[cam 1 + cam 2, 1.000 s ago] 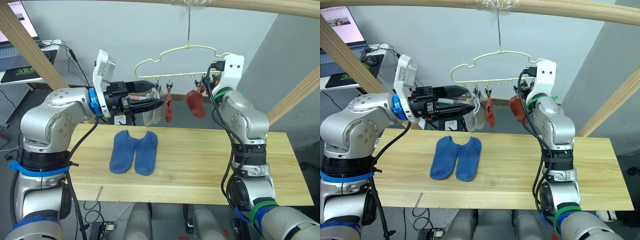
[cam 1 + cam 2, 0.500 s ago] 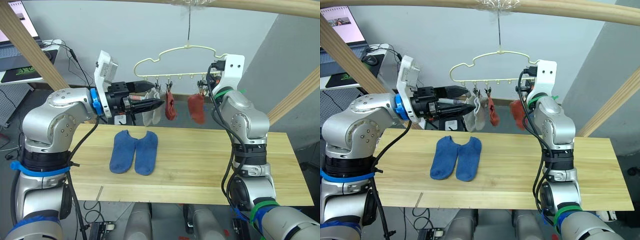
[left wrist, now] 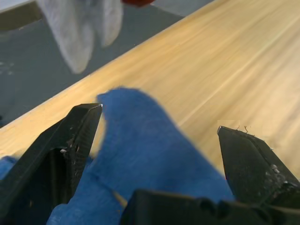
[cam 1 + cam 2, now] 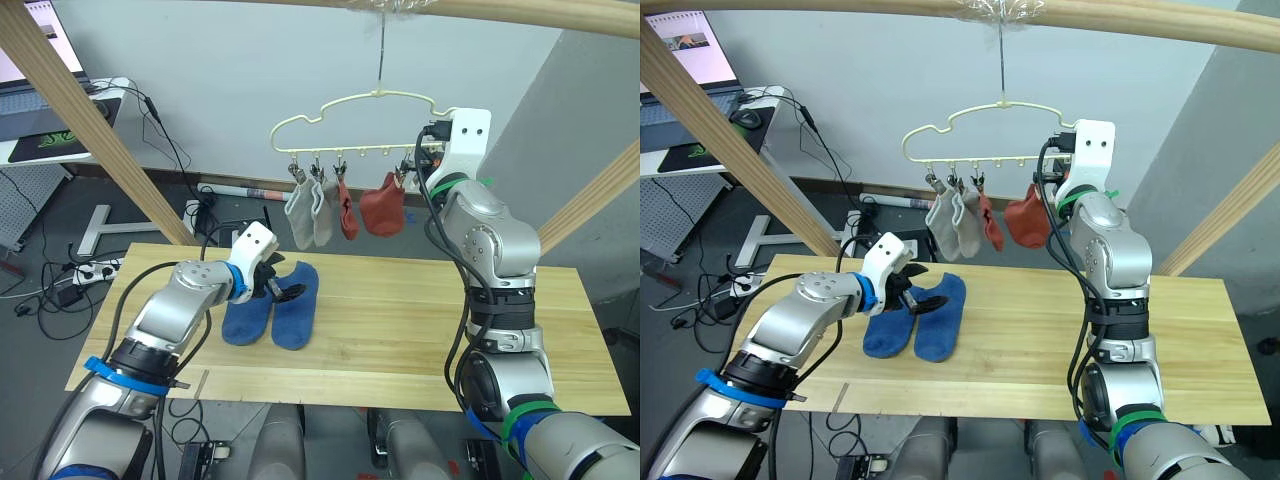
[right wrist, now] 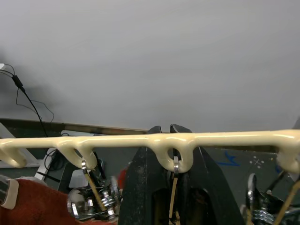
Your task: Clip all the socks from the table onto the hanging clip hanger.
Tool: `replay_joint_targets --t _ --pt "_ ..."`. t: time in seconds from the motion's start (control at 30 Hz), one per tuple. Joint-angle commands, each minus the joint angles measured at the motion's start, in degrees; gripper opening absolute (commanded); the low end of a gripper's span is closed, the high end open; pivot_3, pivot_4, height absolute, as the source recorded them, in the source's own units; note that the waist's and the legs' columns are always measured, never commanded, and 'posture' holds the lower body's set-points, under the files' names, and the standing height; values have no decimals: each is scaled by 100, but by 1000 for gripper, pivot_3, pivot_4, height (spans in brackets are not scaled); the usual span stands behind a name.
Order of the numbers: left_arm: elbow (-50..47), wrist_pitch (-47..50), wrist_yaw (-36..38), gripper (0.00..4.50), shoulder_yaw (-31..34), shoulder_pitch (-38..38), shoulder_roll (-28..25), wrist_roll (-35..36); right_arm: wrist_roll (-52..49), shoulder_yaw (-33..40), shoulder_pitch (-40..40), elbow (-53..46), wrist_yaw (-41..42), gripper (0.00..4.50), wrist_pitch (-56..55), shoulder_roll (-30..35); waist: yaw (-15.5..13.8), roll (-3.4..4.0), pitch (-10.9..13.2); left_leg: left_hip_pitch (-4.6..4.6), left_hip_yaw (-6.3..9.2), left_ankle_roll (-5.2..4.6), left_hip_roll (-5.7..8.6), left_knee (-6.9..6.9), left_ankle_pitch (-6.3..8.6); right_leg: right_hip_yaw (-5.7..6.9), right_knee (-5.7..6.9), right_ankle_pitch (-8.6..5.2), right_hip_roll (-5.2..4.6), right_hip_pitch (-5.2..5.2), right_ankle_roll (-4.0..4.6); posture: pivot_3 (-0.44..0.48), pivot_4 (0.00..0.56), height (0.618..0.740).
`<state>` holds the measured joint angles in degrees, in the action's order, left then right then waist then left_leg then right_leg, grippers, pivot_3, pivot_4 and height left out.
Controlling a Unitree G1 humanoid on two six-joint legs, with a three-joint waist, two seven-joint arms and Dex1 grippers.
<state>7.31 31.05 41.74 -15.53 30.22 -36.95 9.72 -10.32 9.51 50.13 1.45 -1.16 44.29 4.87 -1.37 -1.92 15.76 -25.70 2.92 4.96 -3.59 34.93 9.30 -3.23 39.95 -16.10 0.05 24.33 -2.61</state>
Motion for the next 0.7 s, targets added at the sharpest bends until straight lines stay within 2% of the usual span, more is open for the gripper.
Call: replay_joint_targets --t 0.03,0.33,0.47,0.6,0.7 --pt "801 -514 -169 4472 -110 278 309 -471 -70 4 163 -207 41 0 -67 52 -2 0 0 0 0 0 0 0 0 0 0 0 0 0 0 164 218 740" --pt "2817 -1062 -178 4472 -85 1016 1196 -931 -84 0 160 -294 43 0 6 88 7 0 0 -4 1 0 0 -1 0 4 0 0 0 2 0 146 216 740" --pt "3305 -1009 -90 4472 -308 1199 1291 -1285 -82 8 167 -313 32 0 27 102 9 0 0 -4 3 -1 1 0 -1 6 2 0 0 1 0 138 215 740" --pt "3386 -918 95 4472 -375 1170 1337 -1432 -89 19 154 -359 19 0 60 105 9 6 -4 -2 2 -1 2 1 -1 5 2 0 0 -2 0 128 214 740" --pt "3357 -991 154 3849 -375 1117 1333 -1521 -90 25 150 -376 12 0 80 102 10 12 -8 -1 4 -1 1 1 -1 6 2 0 0 -2 0 128 214 740"
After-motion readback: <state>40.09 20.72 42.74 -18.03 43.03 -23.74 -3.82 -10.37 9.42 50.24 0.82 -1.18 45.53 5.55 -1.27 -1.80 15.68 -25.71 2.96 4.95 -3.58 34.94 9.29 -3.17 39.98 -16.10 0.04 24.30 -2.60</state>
